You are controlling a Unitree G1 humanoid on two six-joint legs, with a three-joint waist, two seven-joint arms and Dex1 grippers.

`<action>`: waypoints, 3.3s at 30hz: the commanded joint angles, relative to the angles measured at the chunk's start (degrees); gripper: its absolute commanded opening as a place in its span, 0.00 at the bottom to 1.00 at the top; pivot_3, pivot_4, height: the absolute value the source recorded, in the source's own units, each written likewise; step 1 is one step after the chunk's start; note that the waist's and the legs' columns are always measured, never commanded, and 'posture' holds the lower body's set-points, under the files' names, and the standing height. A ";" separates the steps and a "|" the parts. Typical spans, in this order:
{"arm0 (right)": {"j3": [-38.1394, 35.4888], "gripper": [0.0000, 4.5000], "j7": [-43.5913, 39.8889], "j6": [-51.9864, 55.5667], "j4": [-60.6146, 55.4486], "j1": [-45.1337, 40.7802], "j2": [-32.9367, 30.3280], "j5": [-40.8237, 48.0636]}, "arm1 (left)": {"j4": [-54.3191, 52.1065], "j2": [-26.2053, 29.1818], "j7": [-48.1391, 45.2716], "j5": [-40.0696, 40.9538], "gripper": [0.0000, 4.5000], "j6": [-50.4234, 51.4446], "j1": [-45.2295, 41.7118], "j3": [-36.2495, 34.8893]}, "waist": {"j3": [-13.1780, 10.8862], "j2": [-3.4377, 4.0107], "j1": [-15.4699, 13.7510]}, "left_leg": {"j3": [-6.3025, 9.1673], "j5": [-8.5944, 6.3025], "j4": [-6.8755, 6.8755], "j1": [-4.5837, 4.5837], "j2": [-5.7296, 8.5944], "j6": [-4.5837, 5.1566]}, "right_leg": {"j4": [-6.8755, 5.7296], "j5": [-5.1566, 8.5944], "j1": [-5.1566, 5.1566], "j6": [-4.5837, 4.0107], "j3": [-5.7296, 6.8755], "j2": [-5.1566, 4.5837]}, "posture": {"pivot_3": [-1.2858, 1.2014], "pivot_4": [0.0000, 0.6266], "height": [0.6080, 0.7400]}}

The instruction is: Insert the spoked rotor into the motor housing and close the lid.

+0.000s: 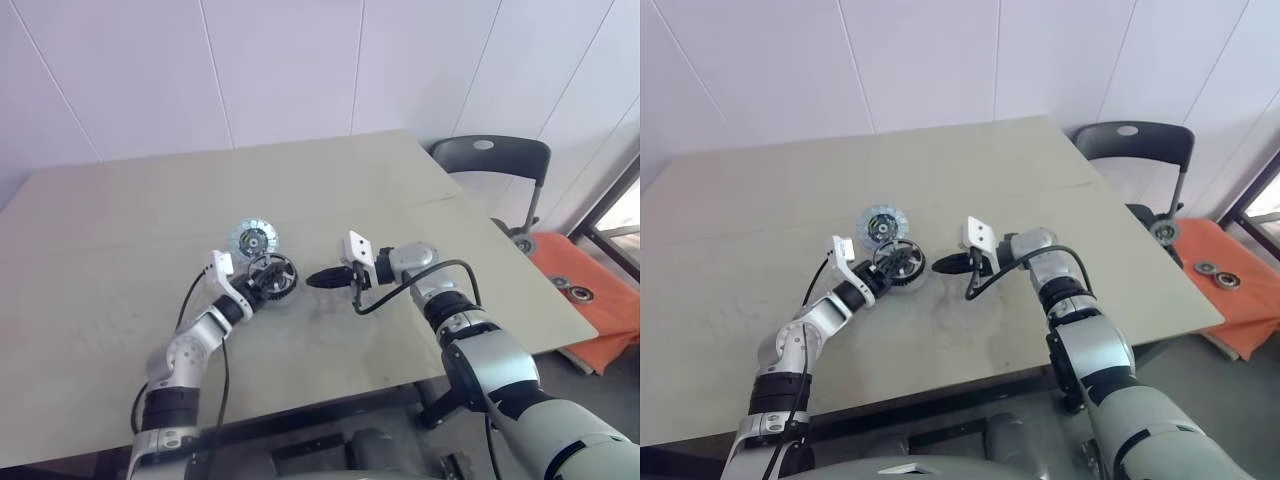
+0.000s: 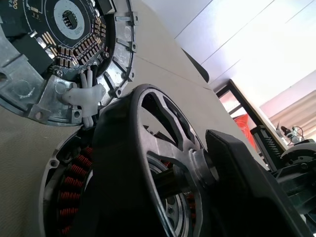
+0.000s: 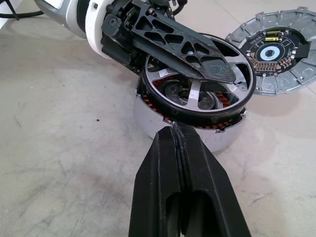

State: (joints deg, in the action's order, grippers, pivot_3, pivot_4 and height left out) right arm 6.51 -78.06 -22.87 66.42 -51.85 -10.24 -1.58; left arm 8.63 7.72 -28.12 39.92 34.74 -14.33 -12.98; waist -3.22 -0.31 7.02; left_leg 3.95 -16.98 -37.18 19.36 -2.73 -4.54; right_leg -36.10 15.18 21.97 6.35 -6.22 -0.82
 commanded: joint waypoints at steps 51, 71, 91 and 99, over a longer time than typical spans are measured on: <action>-3.04 0.00 0.53 9.96 -4.60 -4.57 6.85 5.88 | -28.60 29.52 -14.90 10.25 1.00 10.39 23.14 -13.67 | -0.28 0.16 0.48 | 0.16 -0.01 0.38 0.16 -0.03 -0.01 | 0.00 -0.06 0.45 -0.35 -0.02 0.12 | 0.52 0.00 1.00; -0.02 0.00 12.50 4.12 3.59 -7.75 13.82 -0.36 | -32.05 39.09 -27.90 -3.36 1.00 -4.62 32.15 -10.50 | -0.39 0.31 0.59 | 0.13 -0.01 0.64 0.24 -0.04 -0.01 | 0.03 -0.03 0.67 -0.40 -0.03 0.11 | 0.52 0.00 1.00; 3.04 0.00 19.29 3.27 6.69 -4.90 13.24 -6.09 | -29.95 38.17 -29.08 -3.76 1.00 -4.93 28.36 -8.09 | -0.30 0.19 0.63 | 0.13 -0.01 0.97 0.15 -0.05 0.00 | -0.02 -0.04 0.76 -0.37 -0.03 0.12 | 0.52 0.00 1.00; 3.80 0.00 18.94 2.54 6.58 -4.02 13.24 -7.08 | -29.22 37.69 -28.58 -3.98 1.00 -4.79 27.11 -7.51 | -0.30 0.20 0.66 | 0.19 0.00 0.89 -0.04 -0.04 0.00 | -0.08 -0.01 0.56 -0.44 -0.03 0.17 | 0.52 0.00 1.00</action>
State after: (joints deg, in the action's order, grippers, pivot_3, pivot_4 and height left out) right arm 10.27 -58.38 -20.37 73.30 -56.00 3.25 -8.55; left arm -20.33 45.45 -56.96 35.64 29.98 13.54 -20.53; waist -3.52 -0.11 7.68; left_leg 4.14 -16.99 -36.29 19.32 -2.77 -4.53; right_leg -36.17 15.17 22.54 5.91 -6.26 -0.66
